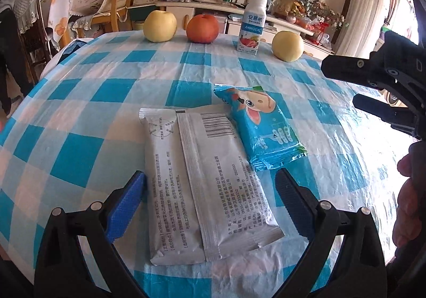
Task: Collect trash
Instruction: 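Grasp the white packet with the left tool while the right tool grasps the blue cow snack bag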
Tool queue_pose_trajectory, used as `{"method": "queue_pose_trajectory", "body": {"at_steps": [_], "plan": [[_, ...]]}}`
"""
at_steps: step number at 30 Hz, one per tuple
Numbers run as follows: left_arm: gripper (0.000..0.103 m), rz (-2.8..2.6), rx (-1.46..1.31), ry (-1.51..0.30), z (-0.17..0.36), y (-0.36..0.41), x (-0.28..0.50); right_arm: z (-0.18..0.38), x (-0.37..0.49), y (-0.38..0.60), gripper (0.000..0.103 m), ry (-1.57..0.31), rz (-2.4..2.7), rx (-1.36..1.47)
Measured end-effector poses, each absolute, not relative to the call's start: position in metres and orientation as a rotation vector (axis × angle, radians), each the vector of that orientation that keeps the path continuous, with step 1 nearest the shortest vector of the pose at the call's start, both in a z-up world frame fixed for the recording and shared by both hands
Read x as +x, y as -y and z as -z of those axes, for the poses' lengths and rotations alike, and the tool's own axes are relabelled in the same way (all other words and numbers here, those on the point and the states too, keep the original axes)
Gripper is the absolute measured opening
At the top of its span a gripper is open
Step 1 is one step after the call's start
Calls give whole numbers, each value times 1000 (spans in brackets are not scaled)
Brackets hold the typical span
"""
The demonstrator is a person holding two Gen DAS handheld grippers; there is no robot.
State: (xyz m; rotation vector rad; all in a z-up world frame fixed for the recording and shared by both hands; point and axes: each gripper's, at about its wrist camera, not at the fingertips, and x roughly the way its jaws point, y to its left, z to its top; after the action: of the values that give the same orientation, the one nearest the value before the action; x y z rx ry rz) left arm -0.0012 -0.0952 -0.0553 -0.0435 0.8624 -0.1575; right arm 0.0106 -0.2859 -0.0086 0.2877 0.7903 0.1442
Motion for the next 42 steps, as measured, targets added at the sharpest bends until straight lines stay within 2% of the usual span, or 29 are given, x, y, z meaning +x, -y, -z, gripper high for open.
{"method": "queue_pose_trajectory", "body": {"at_steps": [14,21,31,42], "plan": [[97,175,23,-927,61,91,11,27,30,262,94,-875,-188,236],[92,186,11,-920,59,78,14,37,37,244,94,-901,-190,158],[91,208,24,-932,59,64,20,48,45,236,94,-905,-184,165],[91,191,50,-936,60,43,28,59,52,209,94,-894,-161,35]]}}
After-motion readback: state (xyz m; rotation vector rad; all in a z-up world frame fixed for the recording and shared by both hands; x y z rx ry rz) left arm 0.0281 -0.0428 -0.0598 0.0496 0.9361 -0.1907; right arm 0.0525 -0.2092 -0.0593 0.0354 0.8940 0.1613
